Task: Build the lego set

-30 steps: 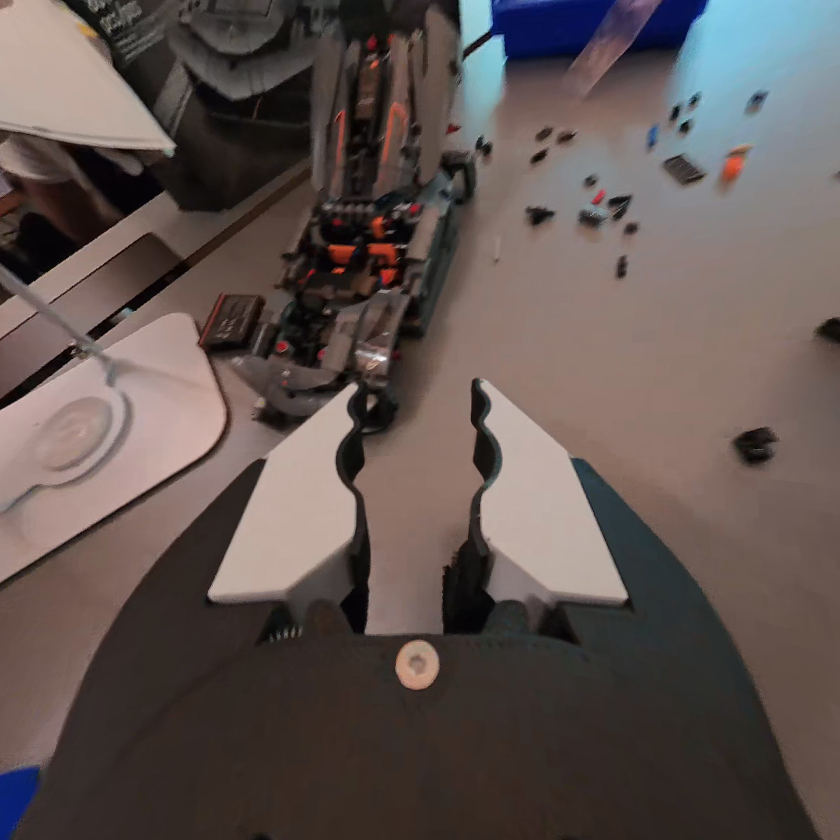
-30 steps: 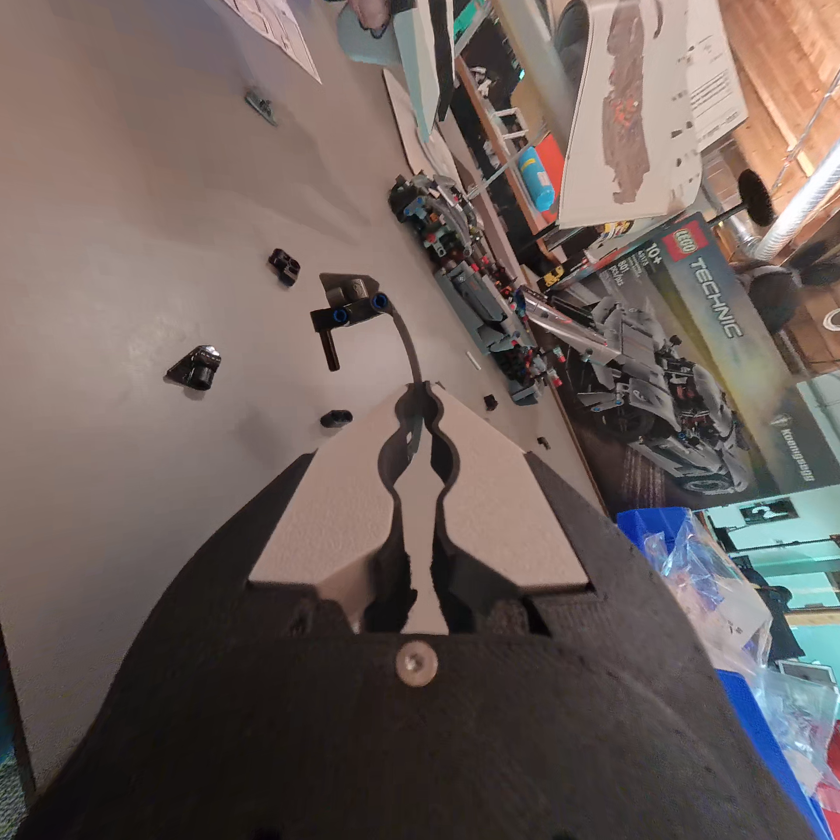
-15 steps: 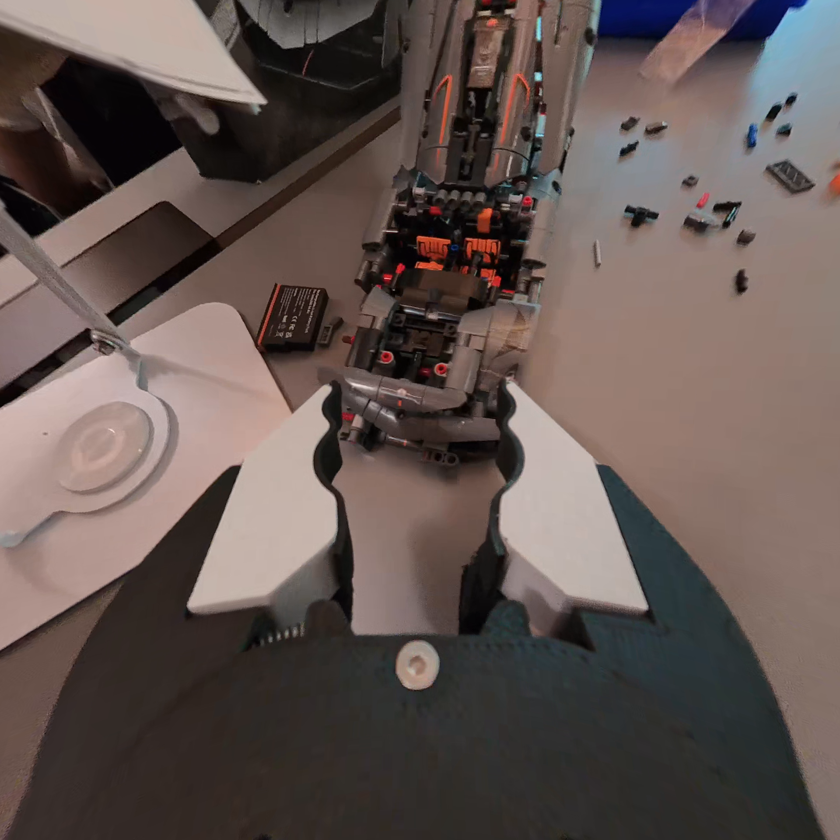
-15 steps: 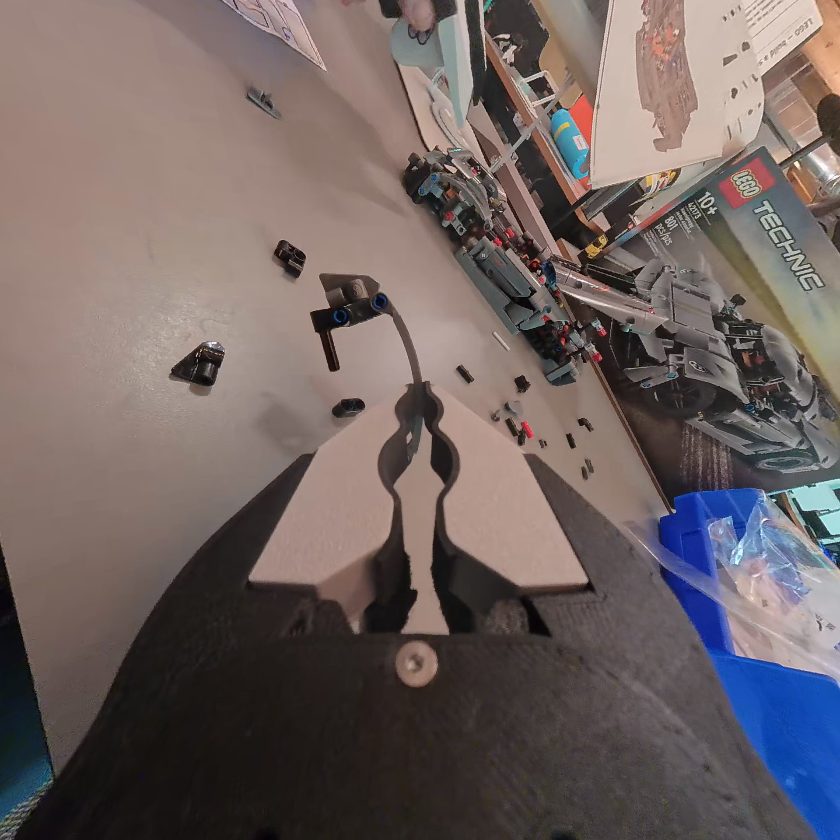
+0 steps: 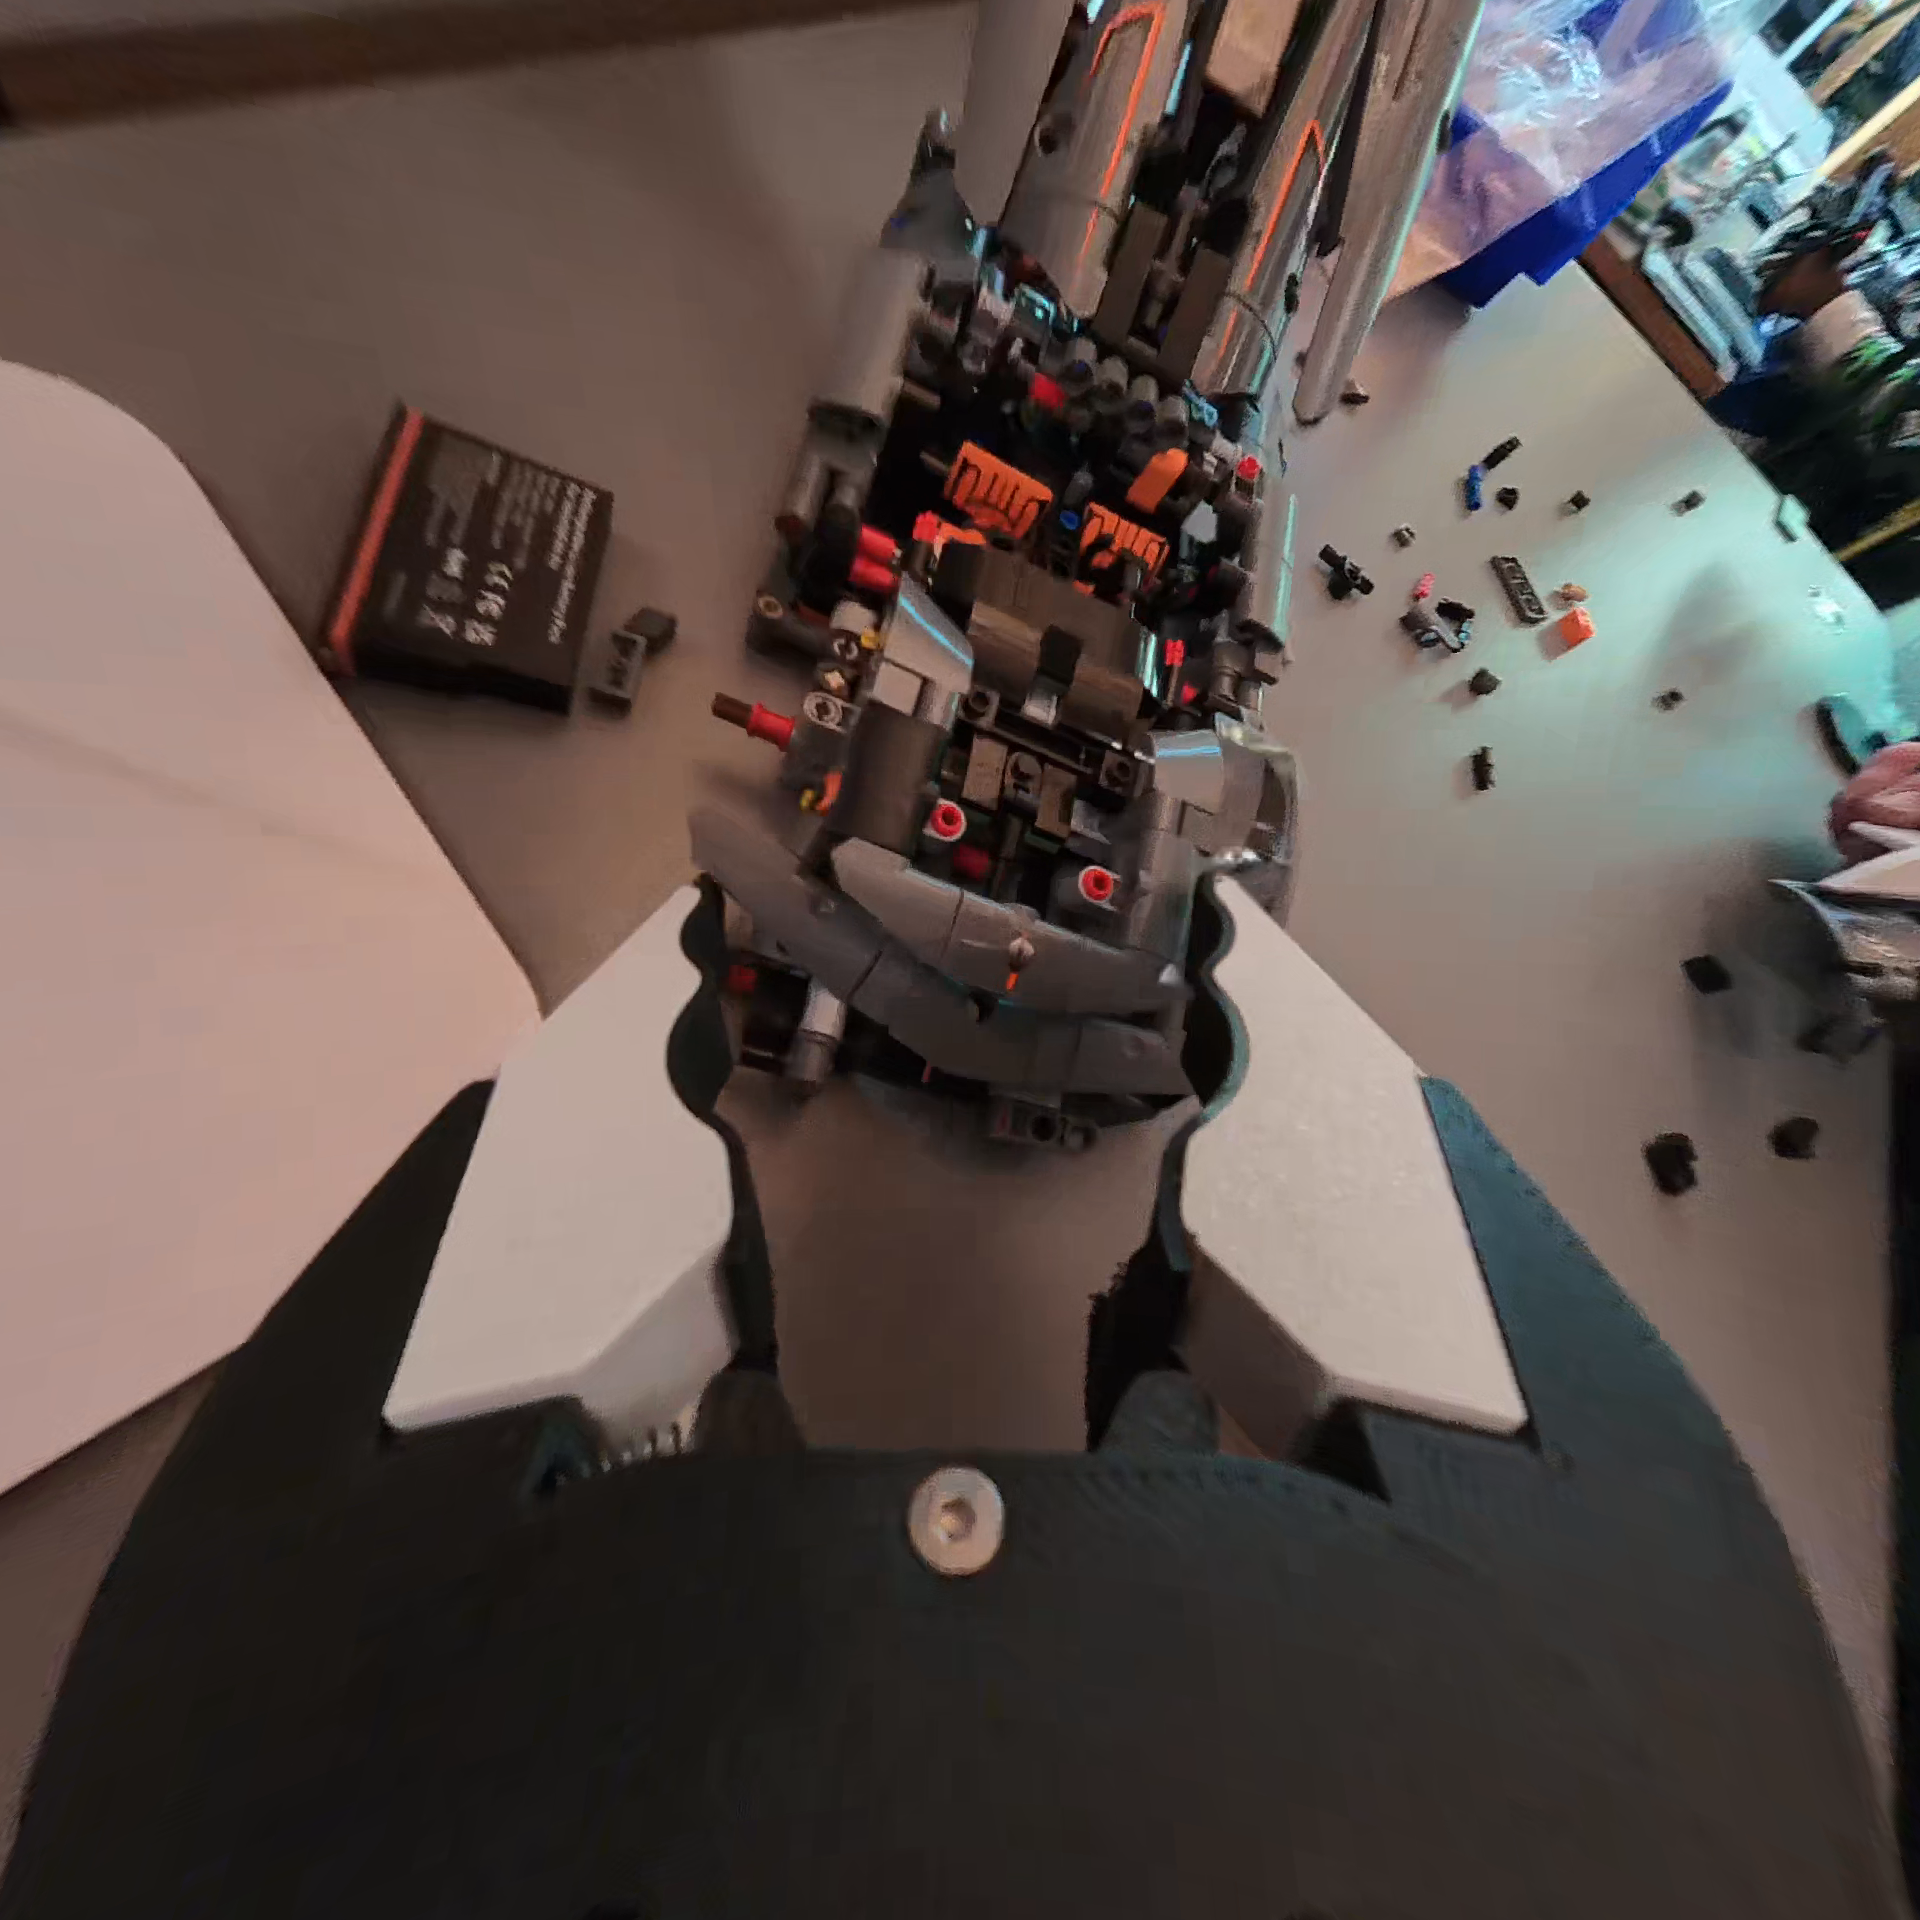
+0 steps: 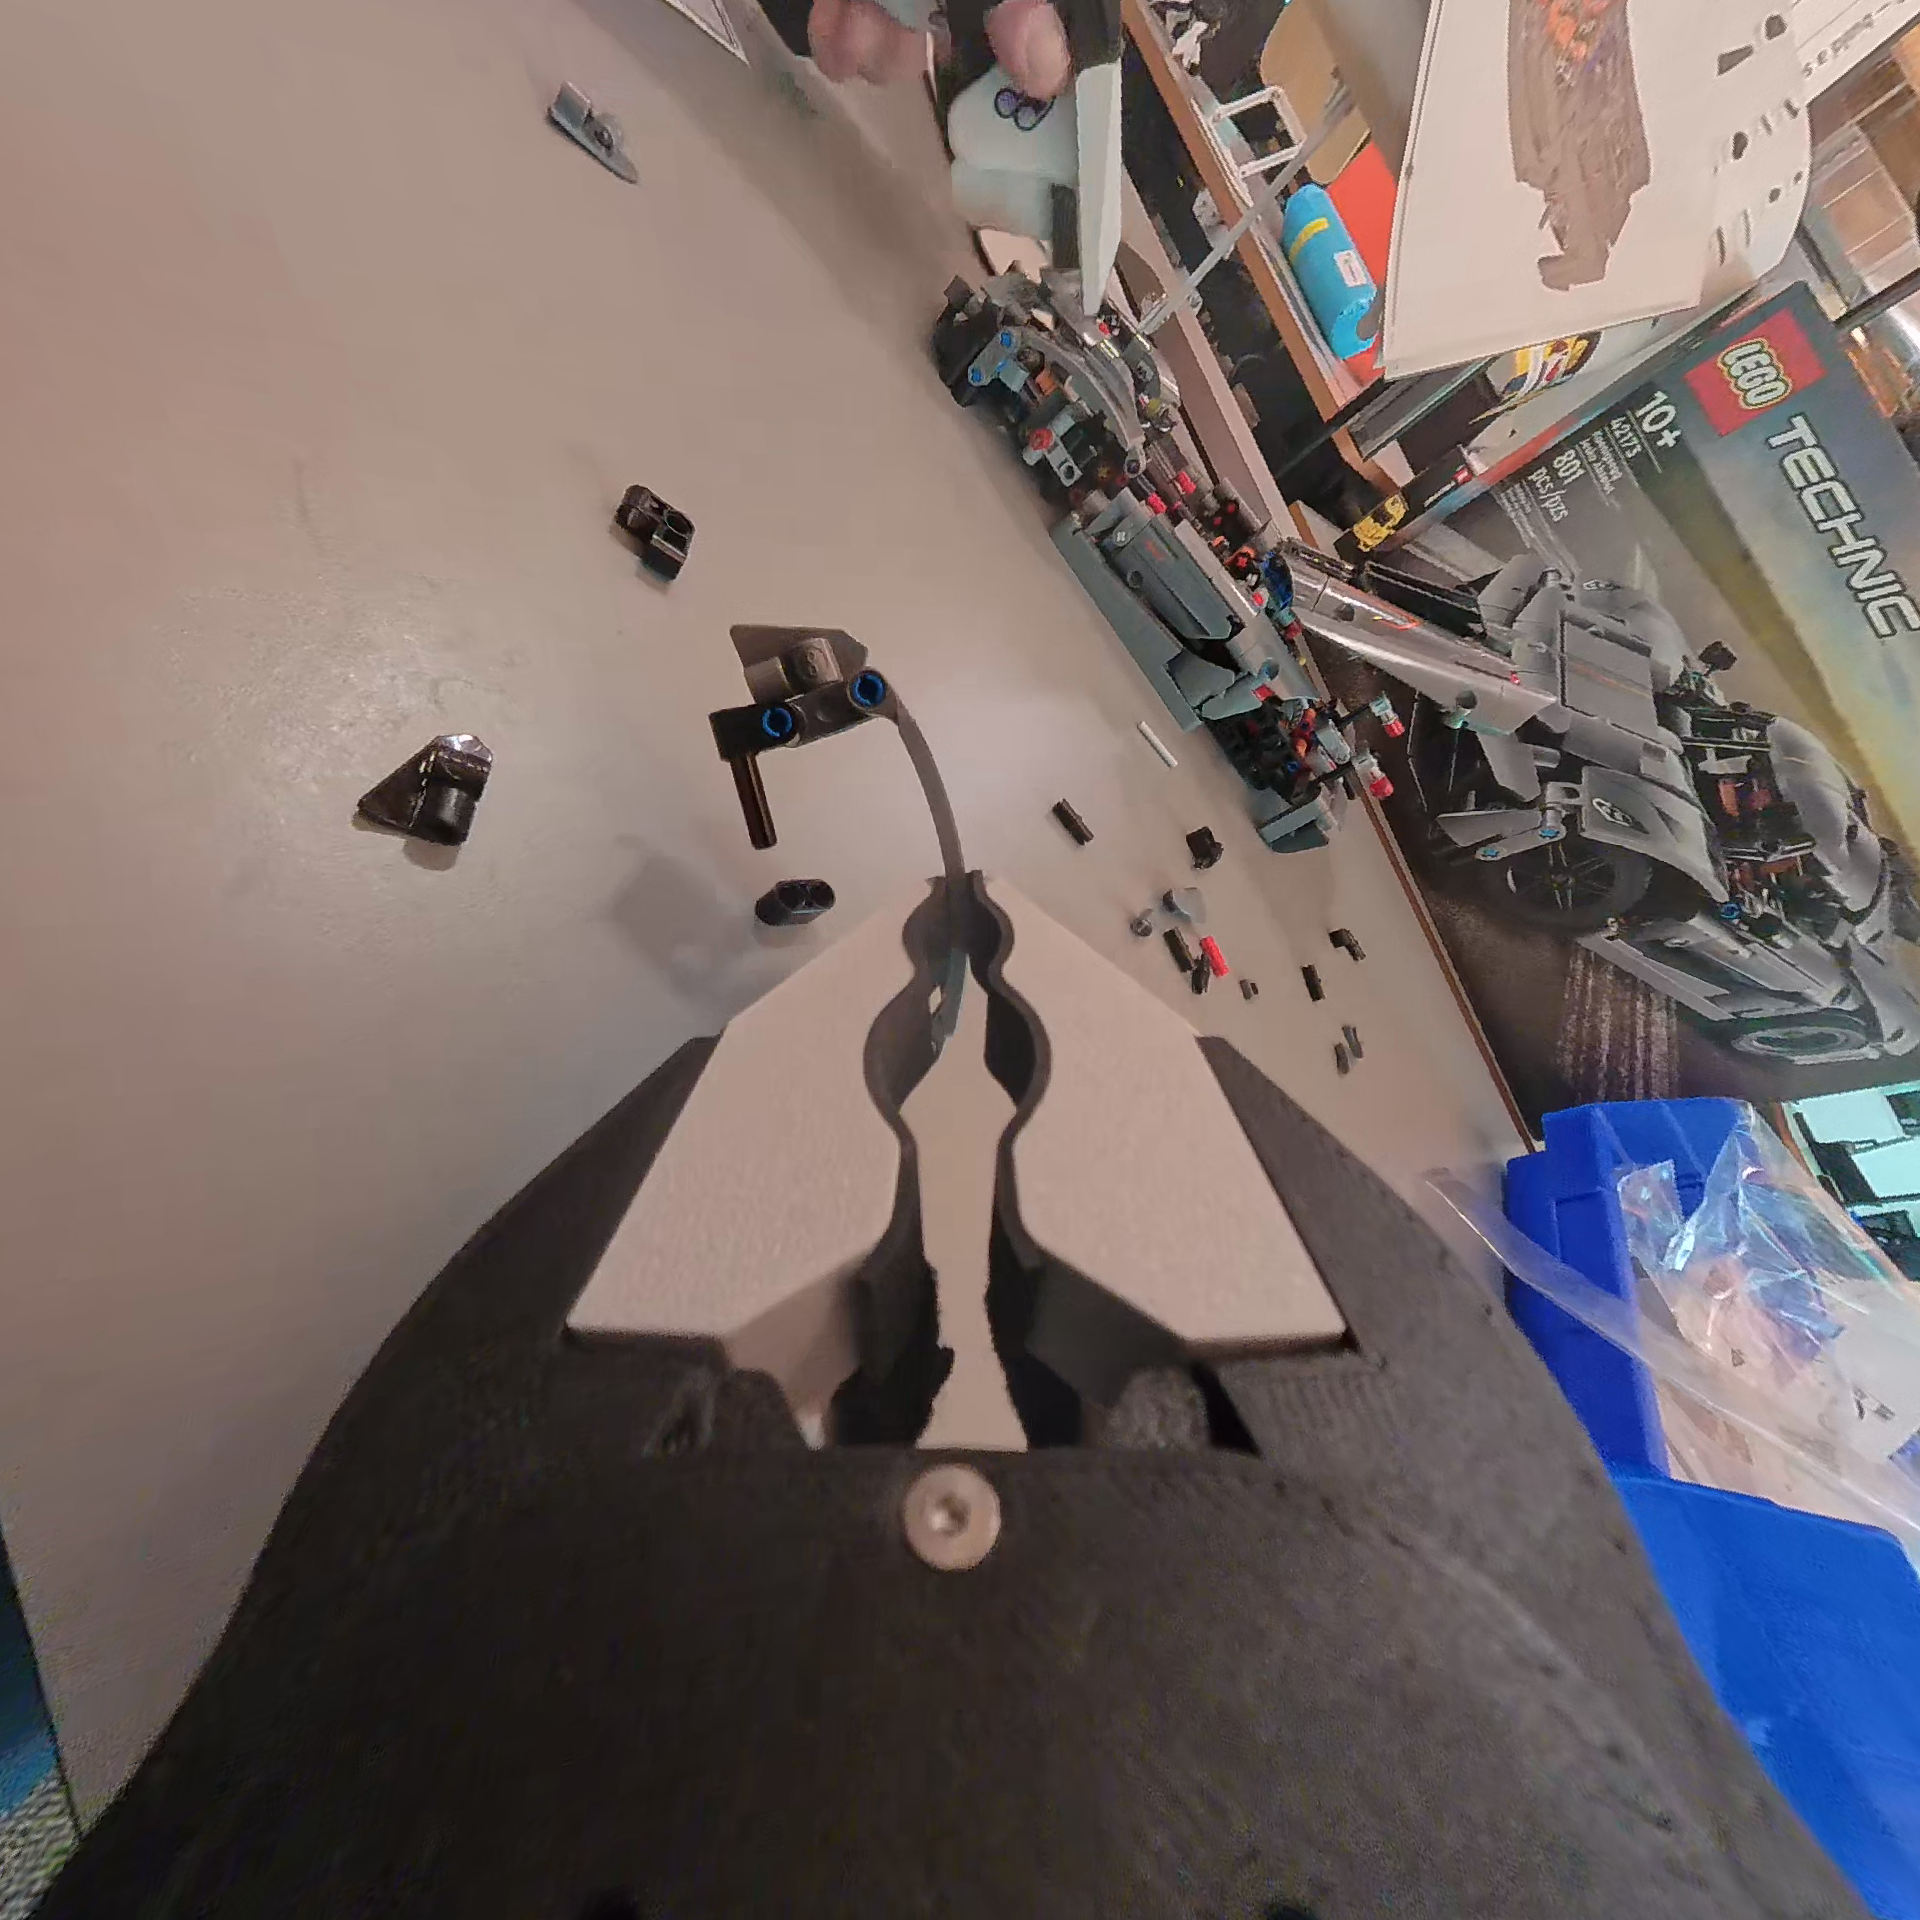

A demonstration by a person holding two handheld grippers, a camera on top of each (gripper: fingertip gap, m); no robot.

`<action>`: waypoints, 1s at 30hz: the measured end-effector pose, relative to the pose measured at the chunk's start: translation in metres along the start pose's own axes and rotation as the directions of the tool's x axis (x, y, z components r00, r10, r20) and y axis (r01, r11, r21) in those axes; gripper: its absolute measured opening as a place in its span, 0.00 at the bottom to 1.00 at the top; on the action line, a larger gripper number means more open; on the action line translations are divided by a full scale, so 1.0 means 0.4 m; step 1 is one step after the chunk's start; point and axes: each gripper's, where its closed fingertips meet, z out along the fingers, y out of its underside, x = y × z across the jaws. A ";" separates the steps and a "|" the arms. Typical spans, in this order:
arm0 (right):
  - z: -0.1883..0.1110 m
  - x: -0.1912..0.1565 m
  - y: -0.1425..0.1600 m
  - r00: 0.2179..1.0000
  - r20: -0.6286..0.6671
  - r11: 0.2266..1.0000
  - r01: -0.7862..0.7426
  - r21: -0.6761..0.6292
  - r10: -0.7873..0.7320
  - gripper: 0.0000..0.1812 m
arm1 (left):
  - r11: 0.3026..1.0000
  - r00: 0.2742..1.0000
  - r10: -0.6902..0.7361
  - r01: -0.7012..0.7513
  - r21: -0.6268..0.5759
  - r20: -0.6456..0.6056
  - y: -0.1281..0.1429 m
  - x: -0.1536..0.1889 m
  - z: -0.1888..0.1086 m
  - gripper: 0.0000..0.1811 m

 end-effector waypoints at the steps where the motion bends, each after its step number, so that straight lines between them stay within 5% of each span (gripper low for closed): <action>1: 0.003 -0.001 0.003 1.000 0.002 1.000 0.004 -0.008 -0.004 0.00 | 1.000 1.000 -0.012 0.012 -0.009 -0.021 0.008 0.004 0.003 0.47; 19: 0.018 -0.005 0.020 1.000 0.013 0.999 0.013 -0.047 -0.013 0.00 | 0.998 0.987 0.009 -0.019 -0.061 -0.159 0.082 0.145 0.012 0.30; 30: 0.000 0.009 -0.004 0.999 -0.023 1.000 0.023 0.013 -0.023 0.00 | 0.999 0.994 0.009 -0.013 -0.035 -0.112 0.077 0.176 0.027 0.40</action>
